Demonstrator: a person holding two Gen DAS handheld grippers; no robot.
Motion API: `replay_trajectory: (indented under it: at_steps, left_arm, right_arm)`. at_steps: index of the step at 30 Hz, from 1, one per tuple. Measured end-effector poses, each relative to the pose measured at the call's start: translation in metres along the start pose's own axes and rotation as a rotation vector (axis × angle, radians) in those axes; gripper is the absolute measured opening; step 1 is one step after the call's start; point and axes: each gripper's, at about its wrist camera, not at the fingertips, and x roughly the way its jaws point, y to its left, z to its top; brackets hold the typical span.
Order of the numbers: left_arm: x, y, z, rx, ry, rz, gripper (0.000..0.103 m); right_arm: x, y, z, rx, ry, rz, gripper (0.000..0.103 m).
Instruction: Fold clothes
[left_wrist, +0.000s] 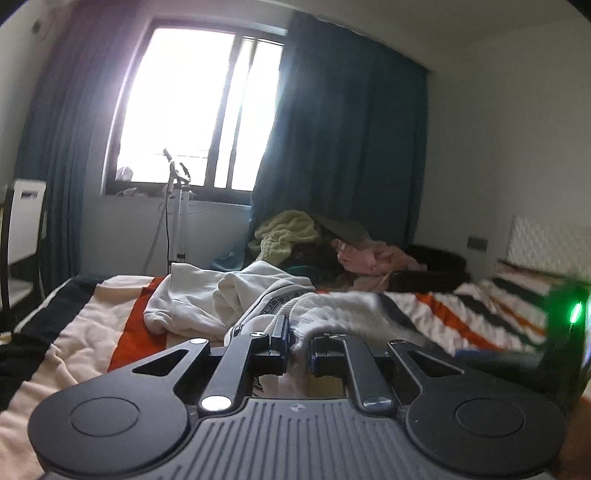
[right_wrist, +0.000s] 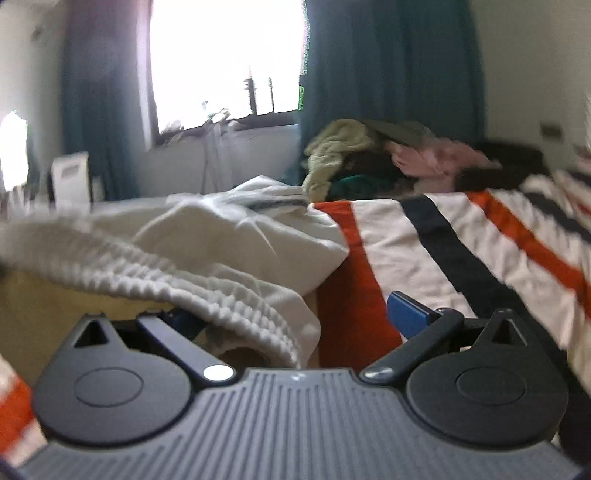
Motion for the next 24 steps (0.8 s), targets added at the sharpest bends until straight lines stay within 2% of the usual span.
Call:
replay_trajectory:
  at_steps: [2,7,9,10,12,17,24]
  left_arm:
    - [0.003,-0.007,-0.004,0.031,0.025,-0.002,0.012]
    - [0.013,-0.015,-0.014,0.082,0.072,0.013,0.012]
    - [0.014,-0.013,-0.014,0.070,0.073,0.017,0.012]
    - [0.013,-0.011,-0.014,0.064,0.070,0.023,0.012]
    - [0.012,-0.006,-0.013,0.042,0.062,0.033,0.012]
    - [0.014,0.003,-0.011,0.002,0.046,0.056,0.012]
    - [0.005,-0.001,-0.008,0.006,-0.030,0.015,0.012]
  right_arm:
    - [-0.009,-0.009,0.006,0.039,-0.020,-0.007,0.103]
    - [-0.007,-0.035,0.021,0.200,0.021,0.140,0.103]
    - [-0.001,-0.038,0.016,0.225,0.053,0.129,0.103]
    - [0.004,-0.039,0.012,0.232,0.074,0.113,0.103]
    - [0.021,-0.042,0.000,0.220,0.146,0.021,0.103]
    - [0.064,-0.070,-0.032,0.380,0.321,-0.031,0.103]
    - [0.049,-0.085,-0.033,0.384,0.319,-0.142,0.103]
